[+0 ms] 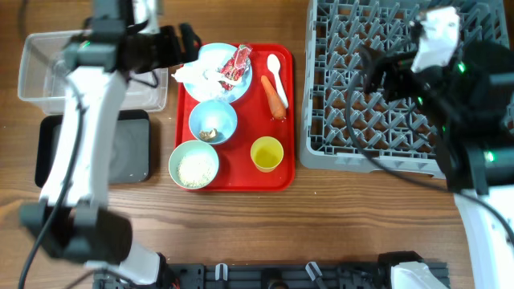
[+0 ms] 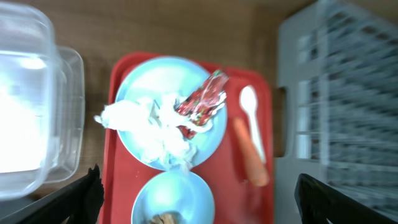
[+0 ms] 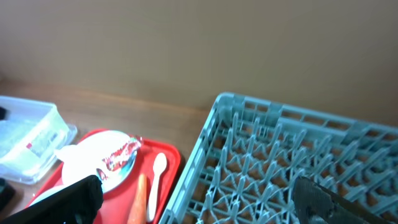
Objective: Sort waste into correct bins and load items into the dishwasher rack
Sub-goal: 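Reach left gripper to the white plate and grasp the red wrapper and tissue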
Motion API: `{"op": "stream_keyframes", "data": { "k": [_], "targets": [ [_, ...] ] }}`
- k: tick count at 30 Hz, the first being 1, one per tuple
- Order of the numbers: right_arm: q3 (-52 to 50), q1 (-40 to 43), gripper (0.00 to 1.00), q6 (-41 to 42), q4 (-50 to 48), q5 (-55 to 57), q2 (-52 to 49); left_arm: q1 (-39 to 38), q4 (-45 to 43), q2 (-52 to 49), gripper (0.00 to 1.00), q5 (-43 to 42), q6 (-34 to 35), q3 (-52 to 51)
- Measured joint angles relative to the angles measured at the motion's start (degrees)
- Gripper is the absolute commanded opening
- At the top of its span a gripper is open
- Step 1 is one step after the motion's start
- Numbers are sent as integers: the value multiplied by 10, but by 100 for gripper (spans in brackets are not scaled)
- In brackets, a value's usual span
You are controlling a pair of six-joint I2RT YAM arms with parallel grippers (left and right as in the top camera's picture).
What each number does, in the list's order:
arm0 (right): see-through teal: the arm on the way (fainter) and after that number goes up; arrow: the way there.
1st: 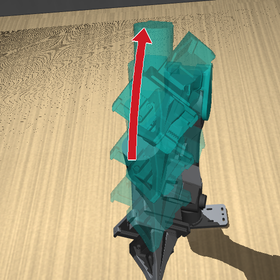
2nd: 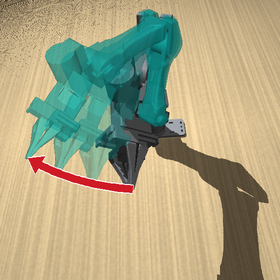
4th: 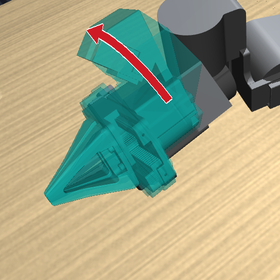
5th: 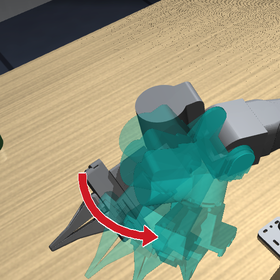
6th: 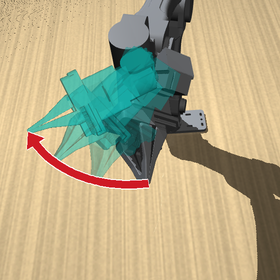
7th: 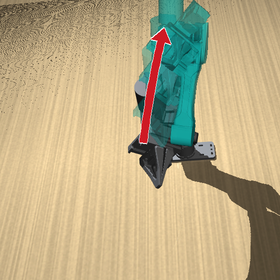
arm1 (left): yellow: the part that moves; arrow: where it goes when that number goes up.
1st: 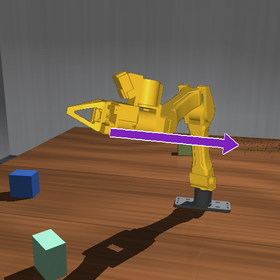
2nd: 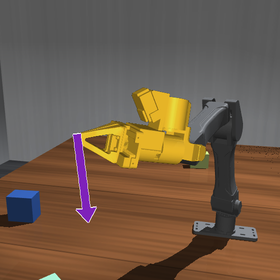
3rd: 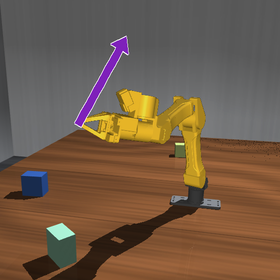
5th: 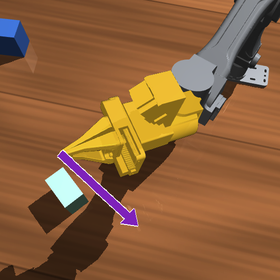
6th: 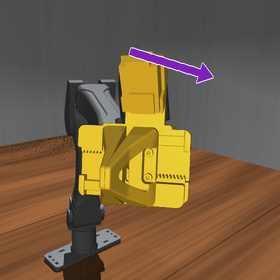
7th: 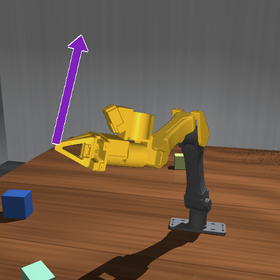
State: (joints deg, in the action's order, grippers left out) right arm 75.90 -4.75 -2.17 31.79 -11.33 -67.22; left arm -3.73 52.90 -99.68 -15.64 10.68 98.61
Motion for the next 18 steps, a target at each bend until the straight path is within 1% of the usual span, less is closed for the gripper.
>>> {"op": "stream_keyframes", "data": {
  "k": [3, 6, 10, 12, 15, 18],
  "targets": [
    [0, 0, 100, 6, 12, -3, -40, -23, -23, -73, 100, 19, -1, 7],
    [1, 0, 100, 29, 37, -7, -78, -34, -42, -139, 100, 15, 0, 10],
    [1, 0, 100, 50, 70, -10, -119, -44, -107, -216, 100, 8, 1, 10],
    [1, 0, 100, 56, 82, -11, -135, -49, -127, -244, 100, 11, 13, 10],
    [1, 0, 100, 56, 87, -11, -141, -64, -146, -276, 100, 45, 36, 10],
    [1, 0, 100, 58, 88, -12, -142, -89, -151, -297, 99, 96, 43, 10]
  ]
}}
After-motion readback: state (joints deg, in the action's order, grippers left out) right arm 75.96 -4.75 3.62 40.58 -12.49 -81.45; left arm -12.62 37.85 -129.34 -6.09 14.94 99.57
